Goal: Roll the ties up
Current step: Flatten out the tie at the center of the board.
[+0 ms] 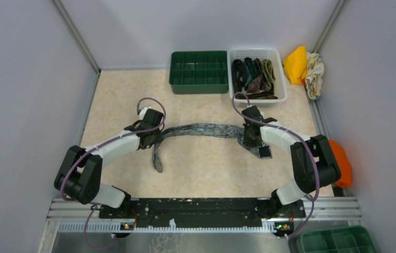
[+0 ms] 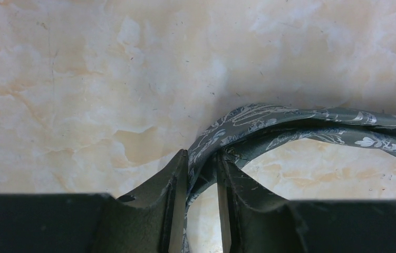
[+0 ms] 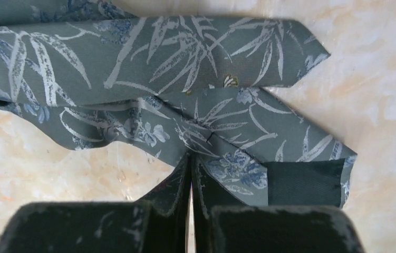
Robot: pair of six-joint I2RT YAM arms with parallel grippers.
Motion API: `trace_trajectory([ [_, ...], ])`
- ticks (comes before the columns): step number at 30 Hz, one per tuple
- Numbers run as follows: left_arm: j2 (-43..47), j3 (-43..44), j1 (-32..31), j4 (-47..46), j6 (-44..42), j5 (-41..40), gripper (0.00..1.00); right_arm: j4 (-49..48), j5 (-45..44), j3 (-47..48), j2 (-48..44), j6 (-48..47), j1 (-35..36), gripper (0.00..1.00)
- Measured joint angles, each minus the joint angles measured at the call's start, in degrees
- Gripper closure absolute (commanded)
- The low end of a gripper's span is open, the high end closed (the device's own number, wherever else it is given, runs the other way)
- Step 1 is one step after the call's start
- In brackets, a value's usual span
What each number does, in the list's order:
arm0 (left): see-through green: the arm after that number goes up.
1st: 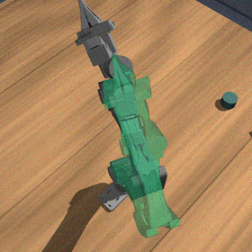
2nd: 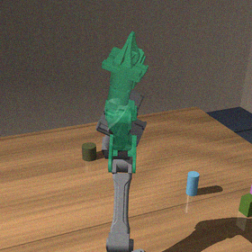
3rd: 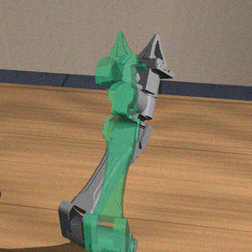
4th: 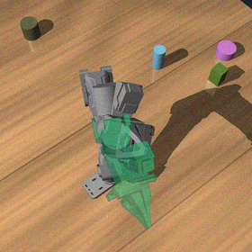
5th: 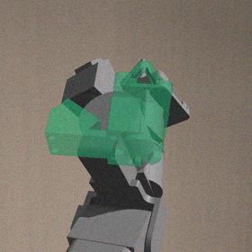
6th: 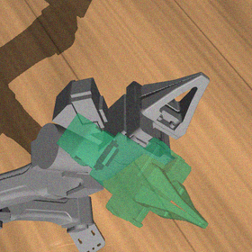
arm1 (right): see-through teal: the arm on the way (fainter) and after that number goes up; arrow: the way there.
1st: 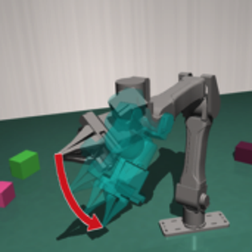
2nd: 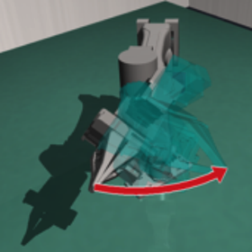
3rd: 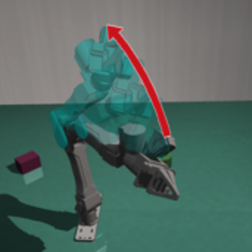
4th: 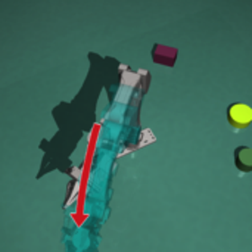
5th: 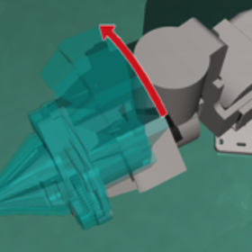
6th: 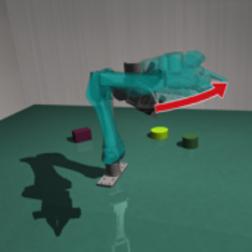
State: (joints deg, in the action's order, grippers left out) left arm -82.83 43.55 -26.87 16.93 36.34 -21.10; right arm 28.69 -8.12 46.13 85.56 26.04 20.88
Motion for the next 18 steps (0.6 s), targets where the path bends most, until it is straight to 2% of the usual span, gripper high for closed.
trace_trajectory([
  [8,1.22,-1.05,0.0,-0.81,0.02,1.49,0.67,2.49,-6.01,7.32,7.61,1.01,-1.62,1.0],
  [18,1.7,-3.21,0.0,-2.29,0.0,3.74,0.67,6.45,-13.66,15.82,15.21,-2.32,-12.98,1.0],
])
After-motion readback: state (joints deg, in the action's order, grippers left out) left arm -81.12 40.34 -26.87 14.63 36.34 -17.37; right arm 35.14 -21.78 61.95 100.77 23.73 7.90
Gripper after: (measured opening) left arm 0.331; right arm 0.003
